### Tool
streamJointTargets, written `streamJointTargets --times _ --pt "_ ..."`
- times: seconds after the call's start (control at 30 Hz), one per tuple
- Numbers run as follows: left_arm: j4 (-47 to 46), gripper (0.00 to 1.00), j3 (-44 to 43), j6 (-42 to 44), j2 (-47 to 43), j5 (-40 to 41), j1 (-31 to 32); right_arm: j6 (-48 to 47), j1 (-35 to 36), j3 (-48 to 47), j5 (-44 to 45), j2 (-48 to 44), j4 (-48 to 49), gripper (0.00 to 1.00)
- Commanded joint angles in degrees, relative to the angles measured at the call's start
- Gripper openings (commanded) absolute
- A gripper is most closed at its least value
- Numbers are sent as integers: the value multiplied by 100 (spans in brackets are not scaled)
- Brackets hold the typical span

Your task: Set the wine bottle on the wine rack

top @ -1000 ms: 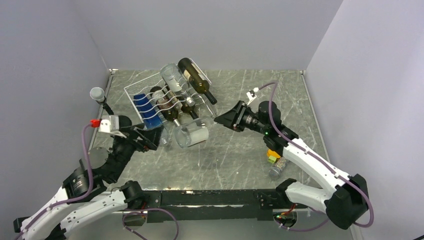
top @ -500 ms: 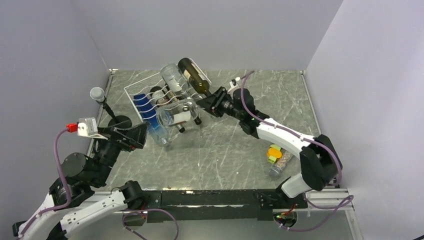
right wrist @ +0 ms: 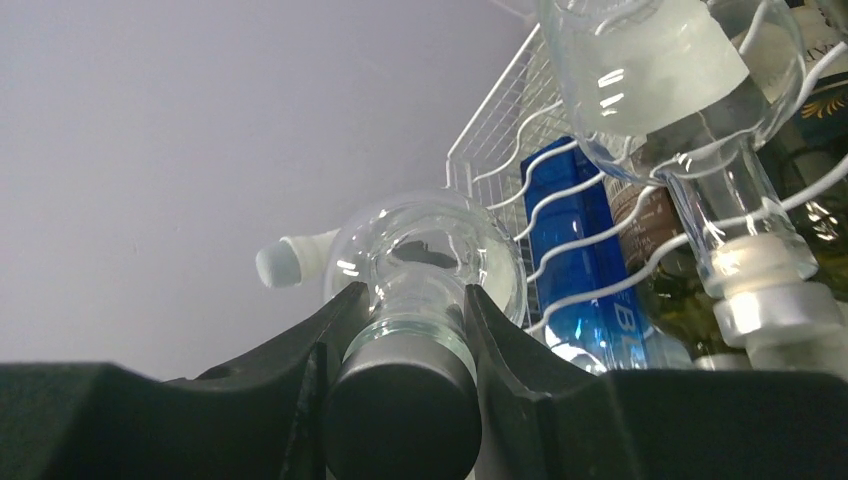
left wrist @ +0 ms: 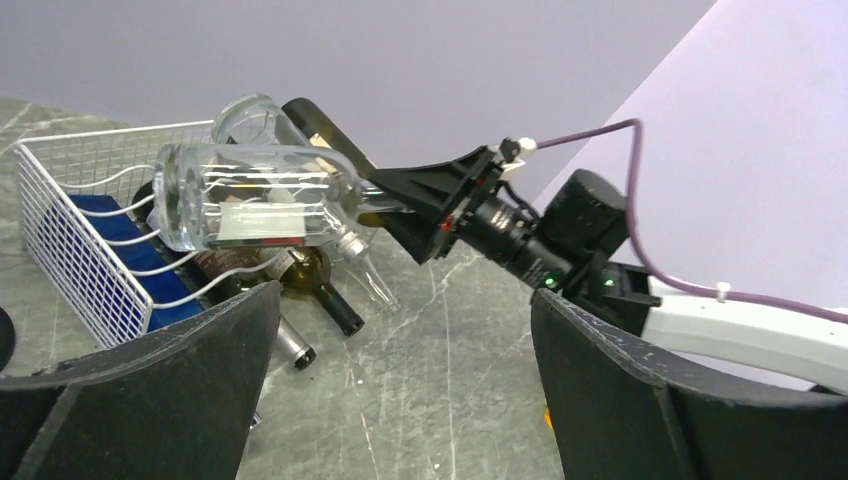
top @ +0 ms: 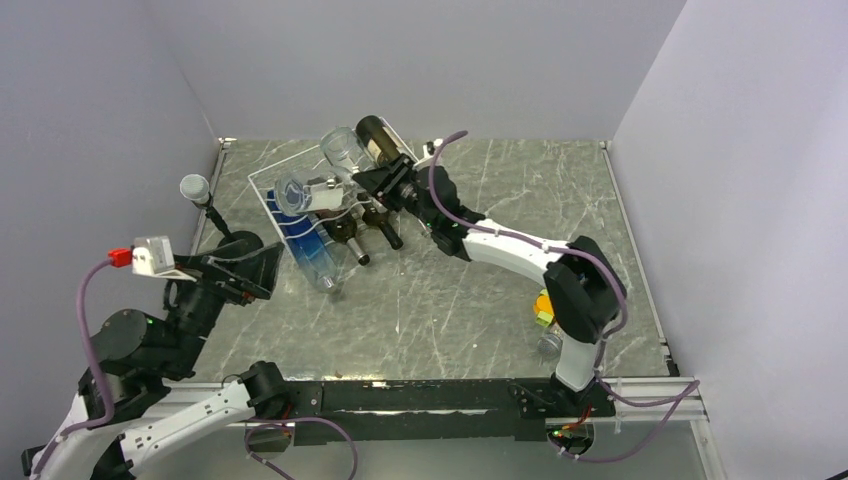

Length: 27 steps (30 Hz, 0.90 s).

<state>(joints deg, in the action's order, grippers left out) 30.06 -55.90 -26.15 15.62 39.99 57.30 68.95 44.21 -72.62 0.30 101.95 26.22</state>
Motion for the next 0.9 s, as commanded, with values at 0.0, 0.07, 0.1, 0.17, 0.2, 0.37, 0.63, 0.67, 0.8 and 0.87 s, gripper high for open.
streamJointTargets --times 0.0,0.07,0.1,0.17,0.2,0.37,0.63,0.67,0.8,0.87 --pt "260 99 -431 78 -20 65 -17 484 182 -925 891 147 2409 0" --pt "320 99 -528 90 -11 33 -17 406 261 -1014 1190 282 2579 0" --pt "336 99 -557 100 -12 21 -17 370 290 -1044 1334 332 2637 0" --pt "373 99 -598 93 -7 -4 -17 310 357 -1094 1654 449 2783 0" --pt "382 99 -612 93 -13 -1 -17 299 394 -1122 1787 503 2855 0" --pt "441 99 -583 94 -23 22 -17 403 479 -1264 2204 765 3124 0" --pt "526 99 -557 93 -89 94 -16 443 502 -1885 2342 1275 3484 0" --pt "539 99 -568 93 -94 108 -12 503 501 -1940 2343 1356 3554 0" --pt "537 99 -567 133 -121 143 -17 697 538 -2128 2373 1631 3682 0" --pt "522 99 -568 157 -114 132 -16 621 596 -2169 2479 1704 3726 0"
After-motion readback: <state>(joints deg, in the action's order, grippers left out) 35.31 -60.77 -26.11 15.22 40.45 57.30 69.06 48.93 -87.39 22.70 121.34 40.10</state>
